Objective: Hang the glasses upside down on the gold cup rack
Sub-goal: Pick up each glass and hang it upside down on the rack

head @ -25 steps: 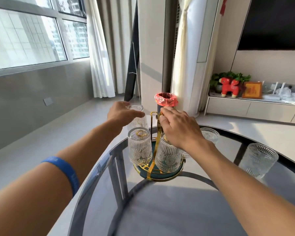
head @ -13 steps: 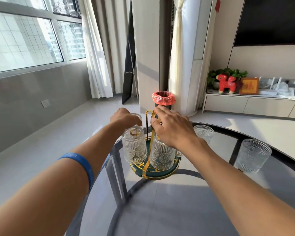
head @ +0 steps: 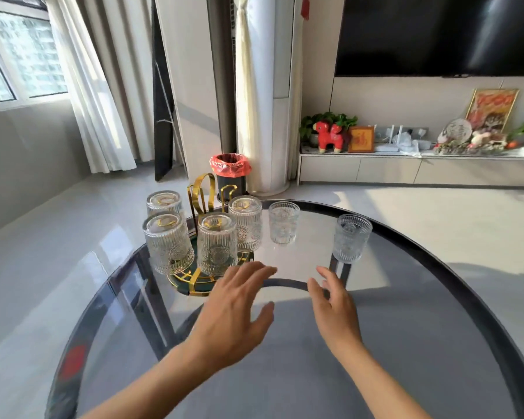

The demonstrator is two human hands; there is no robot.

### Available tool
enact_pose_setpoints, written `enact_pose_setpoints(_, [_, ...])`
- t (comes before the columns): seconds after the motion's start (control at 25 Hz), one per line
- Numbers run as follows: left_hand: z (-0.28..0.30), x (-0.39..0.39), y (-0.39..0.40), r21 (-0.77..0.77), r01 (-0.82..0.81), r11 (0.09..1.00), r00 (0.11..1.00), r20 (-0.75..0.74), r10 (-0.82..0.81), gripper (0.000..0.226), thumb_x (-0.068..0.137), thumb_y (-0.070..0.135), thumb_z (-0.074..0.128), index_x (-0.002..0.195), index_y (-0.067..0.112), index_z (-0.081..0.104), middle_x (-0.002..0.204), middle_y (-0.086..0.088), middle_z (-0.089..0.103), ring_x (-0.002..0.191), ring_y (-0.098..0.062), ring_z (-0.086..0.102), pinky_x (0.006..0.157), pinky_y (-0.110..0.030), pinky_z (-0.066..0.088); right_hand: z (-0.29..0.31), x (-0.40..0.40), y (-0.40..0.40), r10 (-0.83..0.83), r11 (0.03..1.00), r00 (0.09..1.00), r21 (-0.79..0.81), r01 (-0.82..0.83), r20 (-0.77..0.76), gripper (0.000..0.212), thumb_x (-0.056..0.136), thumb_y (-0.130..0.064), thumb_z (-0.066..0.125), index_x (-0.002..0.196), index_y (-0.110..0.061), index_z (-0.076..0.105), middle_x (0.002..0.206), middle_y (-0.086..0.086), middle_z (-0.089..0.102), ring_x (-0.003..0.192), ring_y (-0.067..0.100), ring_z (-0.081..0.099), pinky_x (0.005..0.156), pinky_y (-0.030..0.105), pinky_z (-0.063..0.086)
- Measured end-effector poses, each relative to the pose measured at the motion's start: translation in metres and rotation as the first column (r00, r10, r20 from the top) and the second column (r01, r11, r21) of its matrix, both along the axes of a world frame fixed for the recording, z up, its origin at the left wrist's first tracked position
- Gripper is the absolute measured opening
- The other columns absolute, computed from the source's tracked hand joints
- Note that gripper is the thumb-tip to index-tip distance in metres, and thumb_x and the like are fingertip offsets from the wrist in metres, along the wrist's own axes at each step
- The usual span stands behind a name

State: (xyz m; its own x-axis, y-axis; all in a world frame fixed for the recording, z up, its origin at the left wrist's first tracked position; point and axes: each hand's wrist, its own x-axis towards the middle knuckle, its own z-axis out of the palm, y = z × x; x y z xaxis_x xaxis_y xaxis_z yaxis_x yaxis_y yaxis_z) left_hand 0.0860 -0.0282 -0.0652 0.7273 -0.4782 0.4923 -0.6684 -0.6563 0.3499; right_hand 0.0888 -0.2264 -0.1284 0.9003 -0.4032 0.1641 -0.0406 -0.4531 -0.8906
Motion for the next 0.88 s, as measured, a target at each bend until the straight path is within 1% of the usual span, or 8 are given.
enact_pose_setpoints(0.08, [-0.031,0.003,-0.028,0.127,-0.027,0.992,0.984,-0.173,0.049,0.058,0.088,0.045,0.052,0.142,0.029,0.04,0.147,0.006,0.045,0.132,-0.017,0.042,0.109,-0.033,0.035,-0.01,-0.009,-0.018,-0.006,0.998,0.998,-0.066,0.002,-0.062,0.047,0.092,-0.041,0.055,0.136,-0.026,0.047,0.141,-0.001,0.052,0.128,0.016,0.046,0.103,0.035,0.038])
enact_pose_setpoints(0.2, [-0.065,0.029,-0.055,0.307,-0.047,0.951,0.938,-0.312,0.147,0.068,0.092,0.055,0.044,0.151,0.028,0.024,0.162,0.002,0.023,0.147,-0.021,0.021,0.118,-0.037,0.018,-0.017,-0.012,-0.044,-0.013,0.991,0.987,-0.135,-0.009,-0.162,0.07,0.084,-0.049,0.062,0.144,-0.024,0.035,0.149,0.001,0.043,0.134,0.021,0.041,0.108,0.039,0.035])
enact_pose_setpoints(0.28, [-0.076,0.048,-0.064,0.387,-0.066,0.92,0.925,-0.322,0.202,0.072,0.093,0.062,0.035,0.154,0.027,0.018,0.165,-0.001,0.013,0.151,-0.022,0.007,0.121,-0.042,0.006,-0.021,-0.004,-0.056,-0.02,0.995,0.984,-0.101,0.002,-0.179,0.085,0.078,-0.051,0.068,0.148,-0.025,0.027,0.153,0.0,0.038,0.136,0.021,0.038,0.109,0.038,0.034])
enact_pose_setpoints(0.44, [-0.09,0.064,-0.068,0.445,-0.085,0.892,0.947,-0.243,0.212,0.077,0.09,0.071,0.015,0.155,0.031,0.008,0.166,0.001,0.0,0.151,-0.019,-0.007,0.12,-0.042,-0.007,-0.019,0.036,-0.08,-0.205,0.97,0.974,0.116,0.216,-0.099,0.106,0.07,-0.043,0.079,0.151,-0.024,0.014,0.159,0.004,0.026,0.142,0.02,0.029,0.113,0.039,0.029])
enact_pose_setpoints(0.56, [-0.095,0.066,-0.066,0.417,-0.096,0.904,0.947,-0.242,0.212,0.079,0.086,0.075,0.007,0.154,0.035,0.004,0.165,0.004,-0.004,0.151,-0.016,-0.012,0.12,-0.04,-0.01,-0.017,0.072,-0.095,-0.307,0.943,0.943,0.092,0.319,-0.126,0.115,0.066,-0.045,0.081,0.152,-0.021,0.009,0.16,0.004,0.024,0.141,0.026,0.03,0.112,0.04,0.028])
enact_pose_setpoints(0.72, [-0.094,0.067,-0.067,0.391,-0.105,0.914,0.949,-0.236,0.21,0.078,0.086,0.075,0.008,0.154,0.038,0.004,0.165,0.006,-0.004,0.15,-0.014,-0.011,0.12,-0.039,-0.009,-0.019,0.108,-0.097,-0.377,0.925,0.913,-0.121,0.361,-0.159,0.113,0.063,-0.051,0.078,0.149,-0.02,0.012,0.15,0.006,0.043,0.134,0.032,0.036,0.113,0.045,0.025])
enact_pose_setpoints(0.8, [-0.095,0.068,-0.066,0.381,-0.114,0.917,0.951,-0.225,0.212,0.078,0.086,0.075,0.009,0.154,0.037,0.006,0.165,0.005,-0.002,0.151,-0.014,-0.01,0.12,-0.039,-0.009,-0.019,0.117,-0.095,-0.42,0.905,0.893,-0.143,0.4,-0.159,0.097,0.065,-0.047,0.075,0.142,-0.02,0.023,0.14,0.008,0.053,0.132,0.029,0.036,0.114,0.045,0.021])
enact_pose_setpoints(0.88, [-0.095,0.068,-0.067,0.363,-0.125,0.924,0.949,-0.229,0.218,0.078,0.085,0.076,0.011,0.153,0.037,0.009,0.165,0.005,0.001,0.151,-0.014,-0.008,0.12,-0.038,-0.008,-0.018,0.116,-0.095,-0.424,0.904,0.899,-0.114,0.412,-0.109,0.078,0.064,-0.042,0.075,0.127,-0.018,0.036,0.125,0.01,0.062,0.122,0.03,0.044,0.109,0.045,0.029])
